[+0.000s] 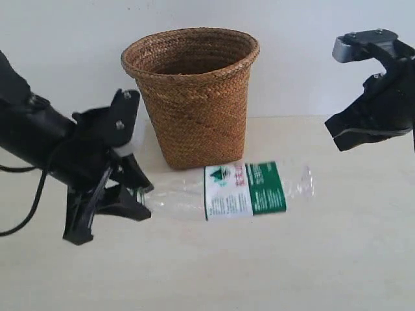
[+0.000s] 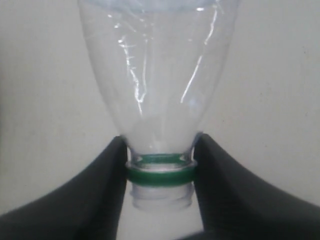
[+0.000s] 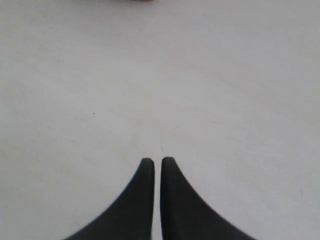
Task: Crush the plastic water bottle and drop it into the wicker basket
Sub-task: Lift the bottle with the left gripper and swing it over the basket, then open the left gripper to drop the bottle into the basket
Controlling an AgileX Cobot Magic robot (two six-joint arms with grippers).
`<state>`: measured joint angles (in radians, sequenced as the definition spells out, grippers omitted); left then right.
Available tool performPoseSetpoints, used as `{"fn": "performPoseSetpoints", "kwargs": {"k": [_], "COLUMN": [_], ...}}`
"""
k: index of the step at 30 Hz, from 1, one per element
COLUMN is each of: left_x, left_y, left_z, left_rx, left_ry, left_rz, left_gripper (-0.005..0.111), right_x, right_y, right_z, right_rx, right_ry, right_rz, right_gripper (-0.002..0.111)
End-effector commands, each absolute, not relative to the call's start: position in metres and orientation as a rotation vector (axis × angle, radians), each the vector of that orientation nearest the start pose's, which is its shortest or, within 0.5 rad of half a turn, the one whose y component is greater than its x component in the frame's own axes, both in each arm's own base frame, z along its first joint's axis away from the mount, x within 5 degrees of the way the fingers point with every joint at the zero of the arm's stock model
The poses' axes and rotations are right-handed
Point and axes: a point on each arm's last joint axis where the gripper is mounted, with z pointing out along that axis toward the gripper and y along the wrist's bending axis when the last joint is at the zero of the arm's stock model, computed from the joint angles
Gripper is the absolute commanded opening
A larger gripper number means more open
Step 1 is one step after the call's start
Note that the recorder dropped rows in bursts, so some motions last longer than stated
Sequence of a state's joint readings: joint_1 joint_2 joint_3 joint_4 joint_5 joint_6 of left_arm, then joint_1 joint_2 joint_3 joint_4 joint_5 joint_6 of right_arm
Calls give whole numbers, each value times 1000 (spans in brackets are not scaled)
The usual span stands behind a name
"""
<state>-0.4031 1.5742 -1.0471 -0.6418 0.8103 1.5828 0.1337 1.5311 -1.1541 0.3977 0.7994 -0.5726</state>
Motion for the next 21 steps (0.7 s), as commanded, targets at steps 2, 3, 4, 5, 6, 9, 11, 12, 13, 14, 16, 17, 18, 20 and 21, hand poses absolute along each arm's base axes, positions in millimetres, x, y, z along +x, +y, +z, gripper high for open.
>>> {"fn": "performPoseSetpoints", "kwargs": {"k": [2,3,4,5,6,9,11,12,13,14,16,17,18,20,21], "left_x": [287,296,307,325,341,378,388,388,387,387,382,381,378,372,369], "left_y": [-148,-147,-146,-146,-146,-157,-157,-157,-156,-156,-156,-155,-155,-154,-153], "left_z": [298,314,331,349,359,353,350,350,351,352,358,361,364,366,366], "left_rx": [1674,1600,1497,1297,1116,1074,989,995,996,995,1002,997,994,1030,1057], "left_ry": [1757,1743,1707,1659,1625,1614,1645,1642,1640,1638,1628,1623,1618,1631,1646], "left_rz": [-283,-245,-188,-114,-83,-75,-81,-68,-66,-66,-77,-78,-85,-87,-88], "left_gripper": [4,4,4,4,7,79,93,91,89,88,84,82,73,50,39], "right_x": [314,315,316,317,318,317,316,316,316,316,317,317,318,319,319], "right_y": [55,55,56,57,57,58,60,60,60,61,61,61,61,61,61], "right_z": [284,284,285,286,286,284,284,284,285,285,285,285,285,286,287], "right_rx": [-547,-545,-526,-508,-497,-507,-500,-494,-494,-498,-492,-490,-483,-472,-465], "right_ry": [2476,2472,2456,2443,2439,2460,2462,2460,2458,2457,2454,2450,2444,2431,2425], "right_rz": [280,278,289,299,308,324,342,353,358,358,363,361,362,358,359], "right_gripper": [0,0,0,0,0,0,0,0,0,0,0,0,0,0,0]}}
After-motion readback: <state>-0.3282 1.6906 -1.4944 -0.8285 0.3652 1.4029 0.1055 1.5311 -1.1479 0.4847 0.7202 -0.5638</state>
